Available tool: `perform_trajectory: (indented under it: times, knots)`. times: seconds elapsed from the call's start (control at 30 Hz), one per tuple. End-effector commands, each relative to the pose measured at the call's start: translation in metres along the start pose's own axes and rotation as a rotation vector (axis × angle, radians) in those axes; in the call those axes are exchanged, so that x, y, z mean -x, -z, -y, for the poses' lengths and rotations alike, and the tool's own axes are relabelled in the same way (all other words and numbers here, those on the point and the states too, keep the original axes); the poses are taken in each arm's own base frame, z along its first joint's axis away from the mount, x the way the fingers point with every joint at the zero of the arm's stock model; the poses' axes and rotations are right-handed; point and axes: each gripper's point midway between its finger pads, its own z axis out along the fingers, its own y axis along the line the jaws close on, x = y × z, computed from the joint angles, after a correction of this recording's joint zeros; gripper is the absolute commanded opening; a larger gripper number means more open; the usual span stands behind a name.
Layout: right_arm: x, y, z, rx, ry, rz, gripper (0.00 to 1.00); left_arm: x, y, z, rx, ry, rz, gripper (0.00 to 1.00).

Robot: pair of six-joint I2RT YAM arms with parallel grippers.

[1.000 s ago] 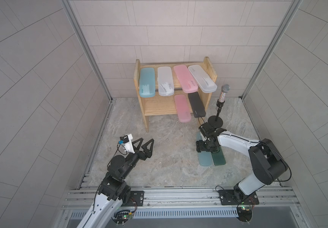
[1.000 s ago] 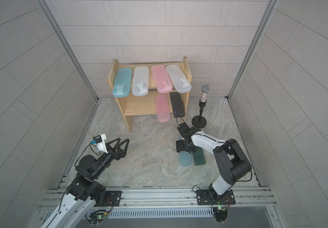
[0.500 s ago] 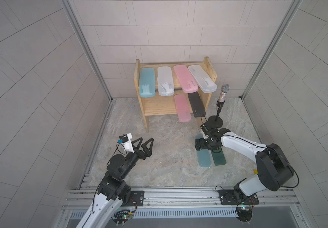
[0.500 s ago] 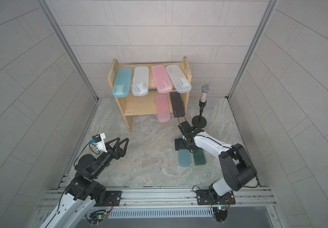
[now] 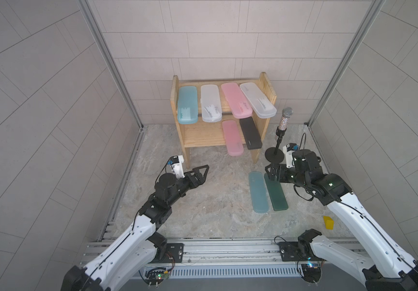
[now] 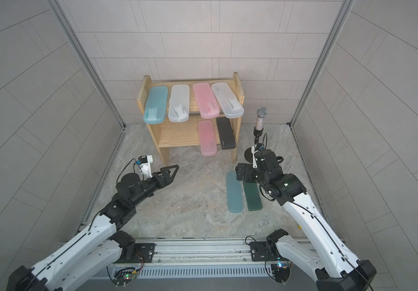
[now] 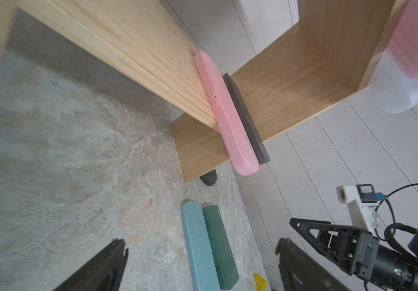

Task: Remove the pencil cases from the shelf
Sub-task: Pick up the pencil case from the shelf.

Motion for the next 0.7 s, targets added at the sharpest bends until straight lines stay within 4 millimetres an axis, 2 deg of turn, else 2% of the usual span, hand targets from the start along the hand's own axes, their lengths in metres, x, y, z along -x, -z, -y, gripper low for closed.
perform_trajectory:
  times: [0.0,0.1,0.37,0.67]
  knots:
    - [-0.009,0.009,0.014,-0.058,0.012,-0.052,1.00,0.013,-0.014,0.045,-0.118,0.011,0.026,1.00]
    - [-0.006,0.011,0.018,-0.060,-0.002,-0.053,1.00,0.009,-0.034,0.055,-0.133,0.042,0.007,1.00]
    - [-0.005,0.010,0.022,-0.054,-0.018,-0.059,1.00,0.004,-0.070,0.061,-0.119,0.075,-0.023,1.00]
    - [-0.001,0.013,0.027,-0.073,-0.003,-0.059,1.00,0.011,-0.094,0.061,-0.096,0.089,-0.011,1.00]
